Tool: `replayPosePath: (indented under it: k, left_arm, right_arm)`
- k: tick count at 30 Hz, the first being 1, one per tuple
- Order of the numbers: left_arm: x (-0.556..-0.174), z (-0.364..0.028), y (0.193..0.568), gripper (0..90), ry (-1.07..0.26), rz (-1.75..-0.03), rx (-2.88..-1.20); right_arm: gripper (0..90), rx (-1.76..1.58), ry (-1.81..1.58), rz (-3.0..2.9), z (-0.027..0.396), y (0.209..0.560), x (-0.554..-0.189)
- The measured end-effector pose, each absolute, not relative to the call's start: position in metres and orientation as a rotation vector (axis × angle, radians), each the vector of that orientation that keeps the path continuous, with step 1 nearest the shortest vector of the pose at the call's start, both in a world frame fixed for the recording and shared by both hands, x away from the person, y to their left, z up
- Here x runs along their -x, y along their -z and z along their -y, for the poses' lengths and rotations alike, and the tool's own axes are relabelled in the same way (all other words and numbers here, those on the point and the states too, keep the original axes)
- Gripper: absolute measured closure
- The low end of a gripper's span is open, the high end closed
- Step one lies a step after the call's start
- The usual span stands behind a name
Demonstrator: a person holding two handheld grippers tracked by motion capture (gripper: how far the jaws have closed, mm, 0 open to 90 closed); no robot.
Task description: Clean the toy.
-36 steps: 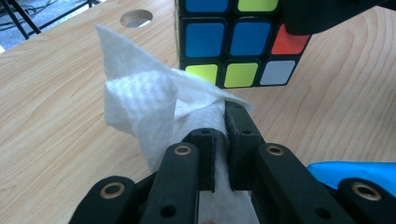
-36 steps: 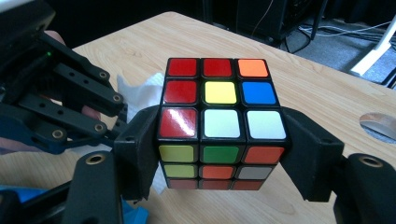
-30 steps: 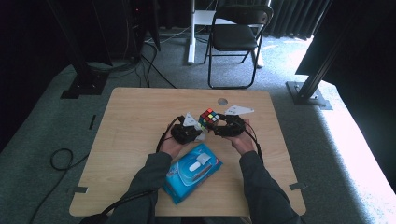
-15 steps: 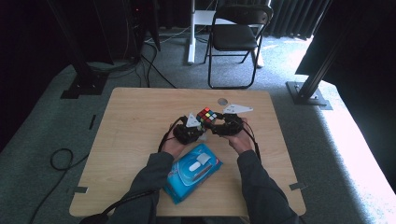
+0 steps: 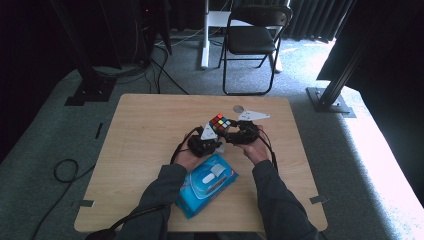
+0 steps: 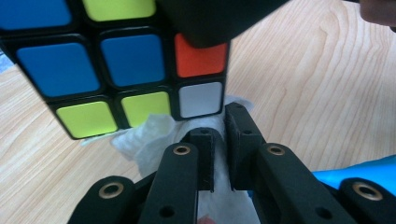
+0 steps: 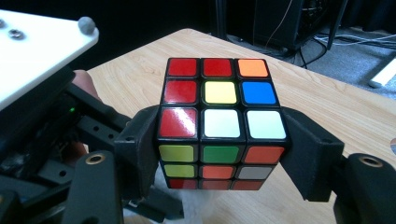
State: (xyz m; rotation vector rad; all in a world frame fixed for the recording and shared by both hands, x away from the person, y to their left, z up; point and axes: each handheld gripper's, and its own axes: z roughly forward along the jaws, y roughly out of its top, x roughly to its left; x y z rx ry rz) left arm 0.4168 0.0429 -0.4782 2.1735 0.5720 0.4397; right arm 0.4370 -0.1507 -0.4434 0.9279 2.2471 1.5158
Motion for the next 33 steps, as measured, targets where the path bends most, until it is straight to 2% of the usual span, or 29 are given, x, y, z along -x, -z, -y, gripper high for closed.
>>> replayPosePath:
  k: [33]
  left_arm:
    - [-0.429,-0.068,0.477,82.3,-0.501,-0.73,-2.074]
  right_arm:
    - [34.5,-0.92,-1.55,-2.261,0.152,0.444,-0.435]
